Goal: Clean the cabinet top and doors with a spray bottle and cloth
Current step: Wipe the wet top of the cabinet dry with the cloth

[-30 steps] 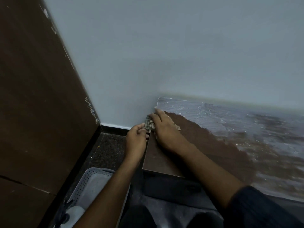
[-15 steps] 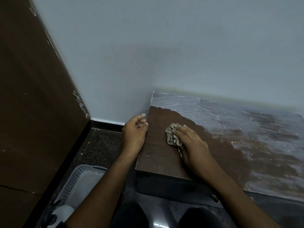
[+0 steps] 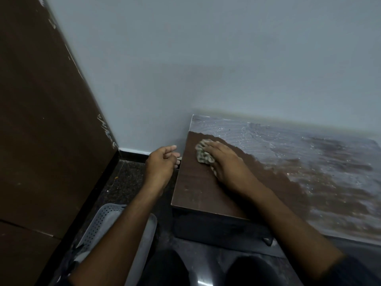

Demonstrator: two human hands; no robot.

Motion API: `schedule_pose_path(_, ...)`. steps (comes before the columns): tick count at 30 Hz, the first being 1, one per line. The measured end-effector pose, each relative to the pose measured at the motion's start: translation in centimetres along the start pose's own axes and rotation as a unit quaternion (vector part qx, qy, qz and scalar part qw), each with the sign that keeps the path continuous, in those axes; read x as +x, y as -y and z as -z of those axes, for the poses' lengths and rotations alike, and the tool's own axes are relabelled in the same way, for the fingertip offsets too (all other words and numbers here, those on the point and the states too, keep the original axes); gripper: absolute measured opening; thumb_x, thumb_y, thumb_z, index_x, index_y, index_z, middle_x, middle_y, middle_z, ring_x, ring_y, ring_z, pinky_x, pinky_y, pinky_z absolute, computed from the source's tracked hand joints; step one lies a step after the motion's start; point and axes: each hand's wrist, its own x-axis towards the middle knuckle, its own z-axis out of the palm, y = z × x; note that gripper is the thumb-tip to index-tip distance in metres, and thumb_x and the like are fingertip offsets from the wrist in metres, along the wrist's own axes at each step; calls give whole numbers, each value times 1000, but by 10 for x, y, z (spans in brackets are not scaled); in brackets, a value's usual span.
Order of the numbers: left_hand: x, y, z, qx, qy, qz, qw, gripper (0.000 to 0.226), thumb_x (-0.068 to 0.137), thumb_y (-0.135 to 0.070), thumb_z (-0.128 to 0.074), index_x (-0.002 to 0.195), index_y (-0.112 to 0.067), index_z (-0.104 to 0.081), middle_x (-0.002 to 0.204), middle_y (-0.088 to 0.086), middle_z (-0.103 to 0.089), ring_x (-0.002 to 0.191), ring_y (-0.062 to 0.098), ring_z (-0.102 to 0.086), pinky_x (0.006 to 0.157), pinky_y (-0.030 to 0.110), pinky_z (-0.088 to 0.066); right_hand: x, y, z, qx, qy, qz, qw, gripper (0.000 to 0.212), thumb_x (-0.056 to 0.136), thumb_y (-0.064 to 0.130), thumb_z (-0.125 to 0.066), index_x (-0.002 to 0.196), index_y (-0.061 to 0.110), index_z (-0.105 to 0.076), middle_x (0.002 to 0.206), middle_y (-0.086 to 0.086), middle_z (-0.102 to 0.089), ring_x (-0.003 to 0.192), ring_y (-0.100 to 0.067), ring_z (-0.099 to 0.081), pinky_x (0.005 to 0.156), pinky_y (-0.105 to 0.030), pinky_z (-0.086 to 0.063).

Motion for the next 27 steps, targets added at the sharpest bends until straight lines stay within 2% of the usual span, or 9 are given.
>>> schedule_pose_path(2,-3,0,-4,-10,-3,1,1000,28,92,0,-53,116,-10,-64,93,5,-72,71,9,-65,66,21,-56,-41,-7,14,-2,-11,-18,1000,54,94,11,-61,146,22,-47,157,4,-38,146,-14,-28,116,-28,-20)
schedule_pose_path(5,-11,4,-12,-6,-39,-6,999,28,90,-5,-53,111,-17,-67,95,1,-74,82,13,-70,77,34,-59,-73,-13,19,5,-14,-40,999,45,94,9,-62,138,17,-56,151,-2,-46,140,-15,-35,113,-30,-26)
schedule_pose_path(10,-20,4,-13,-38,-52,20,998,28,90,-2,-51,111,-12,-67,93,4,-73,85,20,-71,82,41,-59,-24,5,-1,-1,-19,-32,999,51,98,13,-56,147,20,-46,157,3,-37,147,-19,-28,114,-23,-13)
schedule_pose_path(14,-25,-1,-4,-45,-20,49,998,25,91,6,-53,113,2,-64,88,8,-72,72,13,-69,66,24,-59,28,22,-28,27,-24,-21,999,51,95,10,-57,145,14,-47,155,-7,-40,145,-28,-32,122,-45,-23)
schedule_pose_path(16,-28,-4,0,-53,-4,67,996,23,91,4,-54,111,2,-65,89,13,-73,69,13,-69,62,23,-58,18,39,-36,41,-14,-13,999,51,96,15,-56,146,15,-46,156,-8,-39,147,-28,-30,122,-45,-22)
schedule_pose_path(21,-23,2,7,-31,-57,79,995,27,87,0,-54,108,-6,-69,88,8,-75,85,23,-71,85,43,-58,-47,57,-39,62,46,117,990,48,92,15,-60,139,17,-52,151,-5,-45,142,-22,-37,121,-37,-25)
schedule_pose_path(23,-25,1,7,-64,-50,96,992,32,89,2,-48,117,-2,-62,89,11,-74,82,25,-72,79,44,-60,-34,48,-34,53,48,110,991,47,94,19,-60,140,18,-52,151,-5,-46,142,-22,-38,120,-33,-25)
schedule_pose_path(25,-33,-5,5,-106,-32,106,988,34,93,5,-41,124,0,-55,92,16,-71,76,24,-71,68,35,-61,-6,38,-31,44,26,68,996,49,95,18,-58,143,19,-50,154,-4,-43,144,-22,-35,120,-29,-20)
schedule_pose_path(27,-39,-7,5,-104,-31,98,989,39,94,5,-39,130,-2,-53,93,16,-69,76,22,-71,65,28,-60,23,32,-29,35,4,34,999,51,95,13,-58,144,17,-48,154,-5,-42,144,-24,-34,122,-34,-20)
